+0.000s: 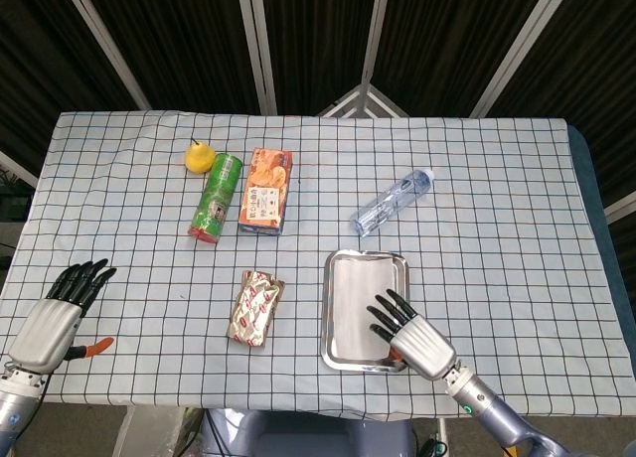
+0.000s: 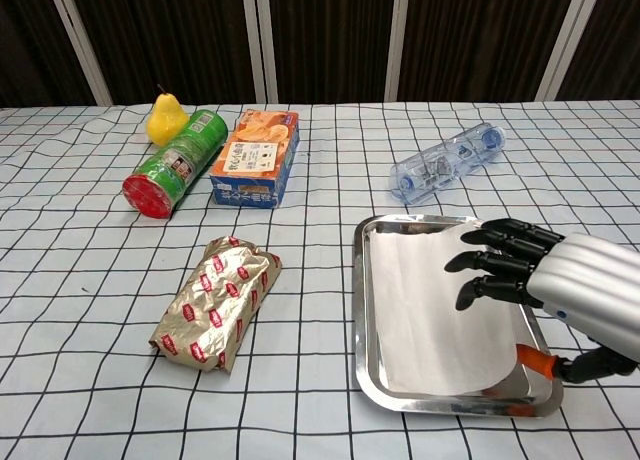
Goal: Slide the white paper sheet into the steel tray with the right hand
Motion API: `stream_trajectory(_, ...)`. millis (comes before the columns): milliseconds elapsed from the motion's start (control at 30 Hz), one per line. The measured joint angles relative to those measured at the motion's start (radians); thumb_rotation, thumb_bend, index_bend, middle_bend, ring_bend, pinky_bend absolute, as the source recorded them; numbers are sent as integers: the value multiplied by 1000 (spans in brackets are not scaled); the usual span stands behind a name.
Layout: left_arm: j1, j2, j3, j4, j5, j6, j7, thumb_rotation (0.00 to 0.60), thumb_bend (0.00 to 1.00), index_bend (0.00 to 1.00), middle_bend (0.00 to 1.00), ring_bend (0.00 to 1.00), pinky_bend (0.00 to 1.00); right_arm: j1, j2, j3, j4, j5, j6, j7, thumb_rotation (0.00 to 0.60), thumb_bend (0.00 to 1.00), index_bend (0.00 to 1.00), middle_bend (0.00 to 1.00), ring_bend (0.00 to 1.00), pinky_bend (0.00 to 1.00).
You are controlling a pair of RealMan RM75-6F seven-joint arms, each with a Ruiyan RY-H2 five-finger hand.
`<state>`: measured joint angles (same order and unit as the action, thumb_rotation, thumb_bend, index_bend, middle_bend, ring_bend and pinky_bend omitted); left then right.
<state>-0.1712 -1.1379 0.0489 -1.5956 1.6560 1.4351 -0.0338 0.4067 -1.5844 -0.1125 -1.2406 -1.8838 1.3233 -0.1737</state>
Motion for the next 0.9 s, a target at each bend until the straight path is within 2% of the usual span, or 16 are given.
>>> stream_trajectory(133, 0, 1, 0, -1, 0, -1, -2, 600, 6, 0, 0, 0, 0, -3, 2, -3, -20, 0, 1, -21, 600, 382, 150, 76, 0, 0)
stream_trajectory(333, 0, 1, 0, 0, 1, 0, -4, 600, 6, 0, 0, 0, 0, -15, 16, -10, -52, 0, 11, -59, 600, 272, 8, 1, 0, 0)
stream_trajectory(633, 0, 1, 0, 0, 0, 1, -4, 600, 6, 0, 0, 0, 0, -37, 47, -9, -104, 0, 42, -123, 600, 244, 0, 0, 0, 0)
stream_trajectory(900, 0, 2, 1, -1, 1, 1, -6, 600, 6, 0, 0, 0, 0, -58, 141, 1, -171, 4, 77, -194, 600, 244, 0, 0, 0, 0)
